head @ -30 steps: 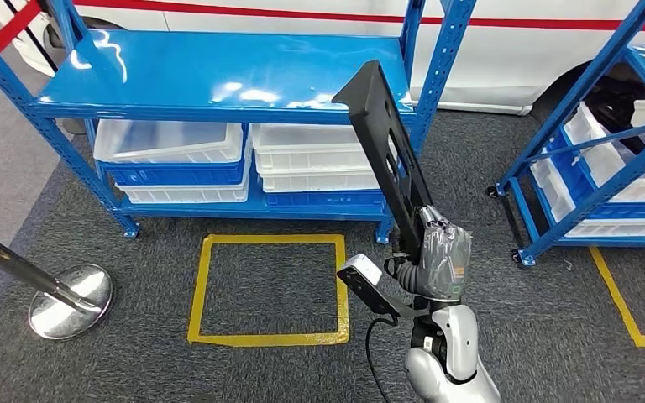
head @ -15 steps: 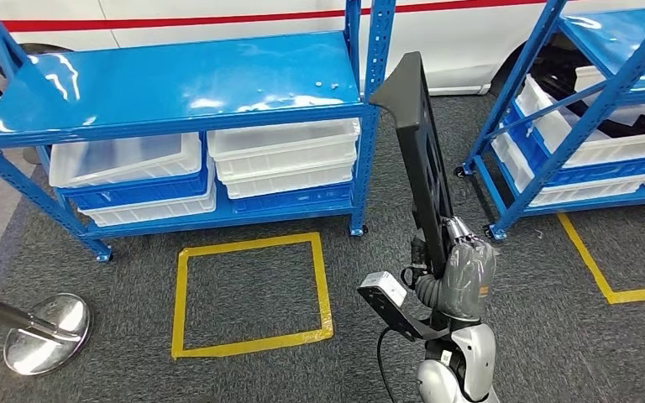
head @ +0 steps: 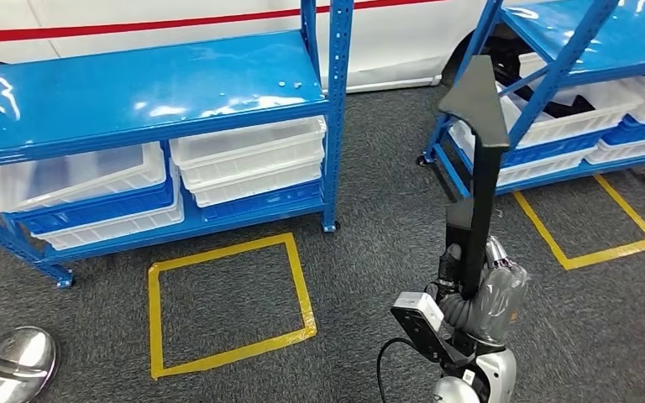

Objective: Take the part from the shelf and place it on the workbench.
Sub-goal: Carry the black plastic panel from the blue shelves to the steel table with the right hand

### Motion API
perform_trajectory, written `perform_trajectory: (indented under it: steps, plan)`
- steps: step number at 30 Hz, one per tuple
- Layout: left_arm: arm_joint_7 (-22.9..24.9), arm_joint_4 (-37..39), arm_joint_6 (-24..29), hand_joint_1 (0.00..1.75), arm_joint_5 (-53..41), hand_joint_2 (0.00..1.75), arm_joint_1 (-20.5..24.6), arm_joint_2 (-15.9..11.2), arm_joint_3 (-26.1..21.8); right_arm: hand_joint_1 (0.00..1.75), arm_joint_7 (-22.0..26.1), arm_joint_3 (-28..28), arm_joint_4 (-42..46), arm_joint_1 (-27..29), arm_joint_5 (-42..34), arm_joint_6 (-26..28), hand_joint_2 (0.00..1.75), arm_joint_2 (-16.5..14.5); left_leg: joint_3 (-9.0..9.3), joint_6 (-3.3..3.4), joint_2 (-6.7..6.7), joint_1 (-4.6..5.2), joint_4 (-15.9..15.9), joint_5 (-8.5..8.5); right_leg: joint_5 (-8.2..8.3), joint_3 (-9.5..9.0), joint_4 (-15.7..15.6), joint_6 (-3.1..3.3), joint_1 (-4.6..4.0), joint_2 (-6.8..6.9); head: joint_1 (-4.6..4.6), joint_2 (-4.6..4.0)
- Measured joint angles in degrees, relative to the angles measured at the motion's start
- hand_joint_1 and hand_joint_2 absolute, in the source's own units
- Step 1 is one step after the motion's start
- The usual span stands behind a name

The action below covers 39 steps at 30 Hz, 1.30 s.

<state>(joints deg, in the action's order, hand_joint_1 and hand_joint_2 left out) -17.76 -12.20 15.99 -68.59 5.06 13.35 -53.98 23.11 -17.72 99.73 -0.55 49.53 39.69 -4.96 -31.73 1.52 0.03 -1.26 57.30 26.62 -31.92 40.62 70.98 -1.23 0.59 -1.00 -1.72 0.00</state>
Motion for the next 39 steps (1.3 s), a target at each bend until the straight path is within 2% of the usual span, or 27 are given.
perform_trajectory:
  steps: [1,2,3,5,7,8,10,12,13,15,16,17,18,19,21,23,24,26,28,30,31,32,33,34,36,37,39]
  plan:
    - [0.0,0.0,0.0,0.00,0.1,1.75,-0.1,0.0,-0.1,1.75,0.2,0.3,0.3,0.6,-0.5,0.0,1.75,0.0,-0.01,0.03,0.71,0.01,0.0,0.07,-1.00,1.35,2.9,-0.22,0.21,0.32,-0.01,0.00]
    - [0.0,0.0,0.0,0.00,0.1,1.75,-0.1,0.0,-0.1,1.75,0.3,0.7,0.6,1.1,-0.8,0.0,1.75,0.0,0.01,-0.02,1.41,0.00,0.1,0.14,-0.94,1.76,4.0,-0.42,0.45,0.54,0.00,0.00]
    - [0.0,0.0,0.0,0.00,0.1,1.75,-0.1,0.0,-0.2,1.75,0.3,1.0,0.8,1.5,-0.9,0.0,1.75,0.0,0.04,-0.14,2.05,-0.02,0.1,0.24,0.15,1.03,2.7,-0.57,0.67,0.80,-0.01,0.00]
    - [0.0,0.0,0.0,0.00,0.1,1.75,0.0,0.0,-0.2,1.75,0.5,1.5,1.3,2.0,-1.1,0.0,1.75,-0.1,0.17,-0.61,3.22,-0.04,0.4,0.60,3.50,-3.05,-4.7,-0.67,0.86,2.45,-0.01,0.00]
    - [0.0,0.0,0.1,0.00,0.1,1.75,0.0,0.0,-0.2,1.75,0.9,1.8,1.9,2.2,-1.8,0.0,1.75,-0.1,0.34,-1.30,4.18,0.20,0.8,1.05,5.12,-6.07,-10.5,-0.20,0.48,3.95,0.02,0.00]
    - [0.0,0.0,0.1,0.00,0.1,1.75,0.0,0.0,-0.2,1.75,1.3,2.0,2.3,2.5,-2.5,0.0,1.75,-0.2,0.46,-1.64,4.57,0.34,0.8,1.18,5.04,-6.45,-11.3,0.12,0.22,4.18,0.04,0.00]
    - [0.0,0.0,0.1,0.00,0.2,1.75,0.1,0.0,-0.3,1.75,2.0,2.5,3.0,3.3,-4.0,0.0,1.75,-0.3,0.76,-2.30,5.21,0.38,0.7,1.39,5.15,-6.45,-11.4,0.89,0.10,3.12,0.05,0.00]
    - [0.0,0.0,0.2,0.00,0.3,1.75,0.1,0.0,-0.4,1.75,3.0,3.2,4.1,4.3,-5.4,0.0,1.75,-0.4,0.47,-2.84,4.05,0.17,2.0,2.68,5.37,-6.68,-11.7,1.67,0.34,2.16,0.06,0.00]
    - [0.0,0.0,0.2,0.00,0.3,1.75,0.1,0.0,-0.6,1.75,3.5,3.4,4.6,4.8,-6.0,0.0,1.75,-0.5,-0.52,-2.97,2.88,0.08,4.3,4.24,5.49,-6.79,-11.9,2.04,0.48,1.68,0.07,0.00]
    - [0.0,0.0,0.2,0.00,0.6,1.75,0.0,0.0,-0.9,1.75,4.7,4.1,5.7,5.7,-7.3,0.0,1.75,-0.7,-4.03,-2.99,0.95,0.06,12.0,8.06,5.52,-6.74,-11.9,2.48,0.31,0.64,0.09,0.00]
    - [0.0,0.0,0.3,0.00,0.7,1.75,-0.1,0.0,-1.1,1.75,5.3,4.5,6.2,6.2,-8.0,0.0,1.75,-0.8,-5.76,-2.97,0.61,0.07,15.5,9.25,5.50,-6.75,-11.9,2.57,0.19,0.00,0.08,0.00]
    - [-0.1,0.0,0.3,0.00,0.8,1.75,-0.2,0.0,-1.2,1.75,5.7,4.9,6.6,6.8,-8.7,0.0,1.75,-0.8,-6.76,-2.92,0.46,0.09,17.4,9.32,5.48,-6.78,-11.8,2.62,0.08,-0.70,0.08,0.00]
    - [-0.1,0.0,0.3,0.00,0.8,1.75,-0.2,0.0,-1.2,1.75,6.1,5.3,7.1,7.4,-9.3,0.0,1.75,-0.9,-6.72,-2.80,0.37,0.09,16.9,8.17,5.47,-6.83,-11.8,2.63,0.00,-1.47,0.08,0.00]
    - [-0.1,0.0,0.4,0.00,0.8,1.75,-0.2,0.0,-1.2,1.75,6.4,5.7,7.5,7.8,-9.8,0.0,1.75,-0.9,-5.63,-2.61,0.08,0.09,14.1,6.08,5.44,-6.90,-11.7,2.61,-0.03,-2.28,0.08,0.00]
    - [-0.2,0.0,0.5,0.00,0.9,1.75,-0.3,0.0,-1.3,1.75,6.9,6.3,8.4,8.4,-10.7,0.1,1.75,-0.9,-2.42,-2.07,-2.17,0.02,6.4,2.15,5.31,-6.84,-11.3,2.39,-0.08,-3.84,0.07,0.00]
    - [-0.3,0.0,0.5,0.00,0.9,1.75,-0.2,-0.1,-1.5,1.75,7.1,6.8,9.1,8.8,-11.1,0.1,1.75,-0.9,-0.54,-1.77,-4.13,0.04,2.2,1.19,5.34,-6.40,-11.1,1.86,0.05,-5.19,0.07,0.00]
    - [-0.3,0.0,0.6,0.00,0.9,1.75,-0.2,-0.1,-1.5,1.75,7.1,7.0,9.3,9.1,-11.2,0.1,1.75,-0.9,-0.29,-1.70,-4.17,0.11,1.8,1.42,5.46,-6.18,-11.1,1.50,0.17,-5.79,0.08,0.00]
    - [-0.4,0.0,0.6,0.00,0.9,1.75,0.0,0.0,-1.6,1.75,7.1,7.3,9.7,9.6,-11.3,0.1,1.75,-0.9,0.00,-1.30,-3.01,0.04,1.2,1.20,5.64,-5.88,-11.1,0.75,0.35,-6.61,0.09,0.00]
    - [-0.4,0.0,0.7,0.00,0.9,1.75,0.1,0.0,-1.6,1.75,7.3,7.7,10.2,10.0,-11.3,0.1,1.75,-0.9,0.38,-0.58,-1.52,-0.17,0.4,0.77,4.02,-4.61,-8.6,0.27,0.12,-4.30,-0.17,0.00]
    - [-0.4,0.0,0.7,0.00,0.9,1.75,0.0,0.0,-1.6,1.75,7.6,7.9,10.4,10.1,-11.4,0.1,1.75,-0.9,0.53,-0.11,-0.04,-0.04,0.2,0.72,0.59,-1.51,-2.1,-0.02,0.08,-0.74,-0.42,0.00]
    - [-0.4,0.0,0.7,0.00,0.9,1.75,-0.1,0.0,-1.6,1.75,7.8,8.0,10.5,10.3,-11.5,0.1,1.75,-0.9,0.52,-0.02,0.76,0.04,0.2,0.80,-0.82,0.19,1.4,-0.18,0.19,0.10,-0.41,0.00]
    - [-0.4,0.0,0.7,0.00,0.9,1.75,-0.1,0.0,-1.6,1.75,8.1,8.2,10.5,10.6,-11.6,0.1,1.75,-1.0,0.53,-0.01,1.53,0.08,0.3,0.91,-1.26,1.15,3.5,-0.32,0.32,0.51,-0.42,0.00]
    - [-0.5,0.0,0.7,0.00,1.0,1.75,-0.1,0.0,-1.7,1.75,8.3,8.4,10.6,10.9,-11.7,0.1,1.75,-1.0,0.58,-0.06,2.26,0.09,0.3,1.02,-0.73,1.16,3.6,-0.41,0.45,0.77,-0.40,0.00]
    - [-0.6,0.0,0.7,0.00,1.1,1.75,-0.1,0.0,-1.7,1.75,8.5,8.6,10.7,11.2,-11.8,0.1,1.75,-1.1,0.68,-0.16,2.97,0.09,0.4,1.16,0.75,-0.02,1.5,-0.44,0.56,1.09,-0.41,0.00]
    - [-0.8,0.0,0.7,0.00,1.2,1.75,0.0,0.0,-1.8,1.75,8.7,8.9,11.0,11.7,-12.1,0.1,1.75,-1.2,1.03,-0.59,4.08,0.19,0.5,1.55,3.96,-4.33,-6.3,-0.16,0.41,3.20,-0.41,0.00]
    - [-0.8,0.0,0.7,0.00,1.2,1.75,0.0,0.0,-1.9,1.75,8.7,9.1,11.2,11.9,-12.3,0.1,1.75,-1.3,1.21,-0.88,4.57,0.31,0.6,1.76,4.82,-5.95,-9.3,0.13,0.16,4.24,-0.40,0.00]
    - [-0.8,0.0,0.8,0.00,1.2,1.75,0.0,0.0,-2.1,1.75,8.8,9.5,11.4,12.4,-12.8,0.1,1.75,-1.5,1.56,-1.51,5.54,0.56,0.6,2.03,4.79,-6.78,-11.3,0.73,-0.39,4.99,-0.39,0.00]
